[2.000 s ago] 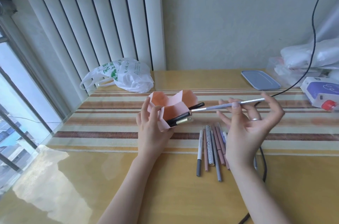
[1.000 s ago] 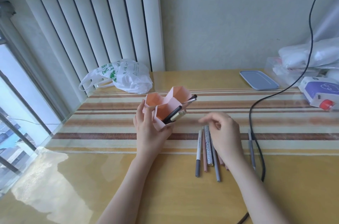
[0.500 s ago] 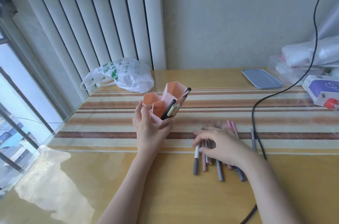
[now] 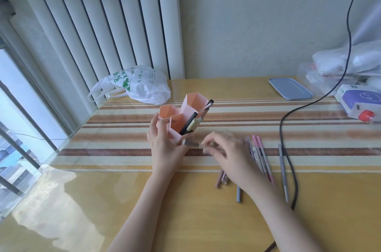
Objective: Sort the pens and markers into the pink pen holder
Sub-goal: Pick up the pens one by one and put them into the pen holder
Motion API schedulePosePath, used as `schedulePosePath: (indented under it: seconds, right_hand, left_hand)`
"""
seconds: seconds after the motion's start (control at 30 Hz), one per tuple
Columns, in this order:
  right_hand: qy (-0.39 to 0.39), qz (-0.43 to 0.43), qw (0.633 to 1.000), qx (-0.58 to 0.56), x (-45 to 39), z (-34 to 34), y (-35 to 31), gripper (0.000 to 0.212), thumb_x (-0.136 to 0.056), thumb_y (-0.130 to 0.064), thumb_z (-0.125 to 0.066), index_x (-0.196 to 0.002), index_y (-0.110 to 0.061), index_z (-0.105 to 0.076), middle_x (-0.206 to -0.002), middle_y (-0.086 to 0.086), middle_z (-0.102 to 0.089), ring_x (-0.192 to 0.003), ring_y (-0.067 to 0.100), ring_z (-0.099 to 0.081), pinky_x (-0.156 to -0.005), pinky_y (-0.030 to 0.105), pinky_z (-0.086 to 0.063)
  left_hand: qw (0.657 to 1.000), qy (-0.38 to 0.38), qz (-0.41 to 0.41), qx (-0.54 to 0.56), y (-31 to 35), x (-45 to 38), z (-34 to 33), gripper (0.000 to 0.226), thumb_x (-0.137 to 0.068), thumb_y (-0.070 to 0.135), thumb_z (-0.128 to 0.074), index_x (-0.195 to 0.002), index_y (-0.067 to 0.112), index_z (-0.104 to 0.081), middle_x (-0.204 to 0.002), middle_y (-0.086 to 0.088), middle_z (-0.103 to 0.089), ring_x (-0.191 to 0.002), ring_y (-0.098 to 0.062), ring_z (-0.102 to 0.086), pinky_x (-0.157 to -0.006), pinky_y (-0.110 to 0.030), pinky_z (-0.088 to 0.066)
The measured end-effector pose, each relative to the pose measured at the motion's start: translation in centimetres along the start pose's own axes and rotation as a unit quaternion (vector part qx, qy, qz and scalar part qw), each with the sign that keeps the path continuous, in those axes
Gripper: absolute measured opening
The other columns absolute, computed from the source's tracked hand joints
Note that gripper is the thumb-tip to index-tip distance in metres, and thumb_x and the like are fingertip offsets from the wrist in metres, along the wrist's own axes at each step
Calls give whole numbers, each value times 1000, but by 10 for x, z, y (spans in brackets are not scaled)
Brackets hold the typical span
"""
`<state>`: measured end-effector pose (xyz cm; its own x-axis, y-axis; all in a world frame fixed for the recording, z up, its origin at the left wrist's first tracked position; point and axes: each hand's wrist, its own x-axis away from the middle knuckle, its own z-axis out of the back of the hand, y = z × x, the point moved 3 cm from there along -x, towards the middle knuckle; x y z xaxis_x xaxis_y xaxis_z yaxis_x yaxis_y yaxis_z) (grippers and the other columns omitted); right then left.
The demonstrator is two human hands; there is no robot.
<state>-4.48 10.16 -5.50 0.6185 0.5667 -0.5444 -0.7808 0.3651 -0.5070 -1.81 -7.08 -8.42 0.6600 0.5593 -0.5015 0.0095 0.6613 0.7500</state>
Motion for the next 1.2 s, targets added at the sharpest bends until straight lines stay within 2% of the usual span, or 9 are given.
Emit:
schedulePosePath:
  seconds: [0.07,0.23,0.43,0.63,0.77,0.9,1.03,1.13,1.2]
  right_hand:
    - [79,-30,990,-117,0,8,-3,23,-86,-13,-66,-100,-29,-57,-79,-17,-61,-76,-5,-59,-64,10,-44]
    - [188,-59,905,-377,3,14,-14,82,-83,9,-64,-135,-42,-28,-88,4,-68,-76,24,-70,-69,37,-60]
    - [314,-27,880,-356,11,18,-22,67,-83,13,-62,-116,-41,-44,-89,8,-68,-76,24,-71,-67,32,-58]
    - [294,20,946,-133,8,9,-19,53,-85,-4,-67,-129,-21,-42,-94,7,-69,-86,3,-64,-83,14,-47]
    - [310,16,942,-128,10,10,-16,53,-85,-8,-66,-130,-23,-42,-97,8,-69,-90,9,-67,-85,26,-51]
    - [347,8,924,-158,13,11,-16,49,-84,-5,-65,-124,-22,-42,-102,17,-68,-94,9,-65,-86,22,-50]
    - [317,3,941,-118,10,6,-17,53,-85,-7,-68,-128,-21,-41,-96,-1,-67,-92,1,-63,-85,25,-50]
    - [320,12,941,-105,10,6,-17,49,-88,-15,-64,-130,-23,-41,-92,-4,-68,-91,21,-67,-83,41,-52]
    - [332,4,936,-117,11,6,-15,48,-87,-15,-64,-128,-26,-41,-93,3,-70,-90,22,-67,-83,38,-52]
  left_hand:
    - [1000,3,4,-5,0,1,0,62,-64,21,-80,-117,18,-48,-145,-6,-29,-131,-23,-26,-105,-45,-31]
    - [997,-30,-53,-41,5,3,-3,64,-62,43,-75,-116,26,-46,-149,-3,-24,-127,-24,-26,-96,-32,-25]
    - [989,-36,-111,-89,9,4,-6,69,-61,25,-83,-111,34,-37,-150,-5,-25,-119,-33,-35,-93,-31,-25]
    - [989,-34,-119,-87,9,5,-7,70,-59,18,-83,-112,34,-40,-150,-5,-26,-118,-32,-36,-91,-31,-28]
    - [988,-37,-119,-86,9,6,-6,69,-58,17,-81,-111,35,-40,-150,-6,-26,-118,-32,-35,-91,-31,-27]
    - [988,-36,-122,-88,9,5,-6,69,-59,22,-84,-111,33,-39,-149,-7,-27,-118,-33,-37,-93,-31,-26]
    - [988,-35,-121,-83,10,6,-5,69,-59,18,-82,-111,34,-39,-150,-5,-26,-118,-30,-35,-92,-32,-28]
    - [988,-38,-122,-83,10,6,-6,68,-59,17,-81,-111,33,-40,-150,-5,-26,-116,-30,-35,-92,-33,-28]
    - [988,-36,-125,-87,9,6,-6,68,-59,19,-82,-111,32,-41,-150,-6,-26,-115,-32,-37,-92,-32,-27]
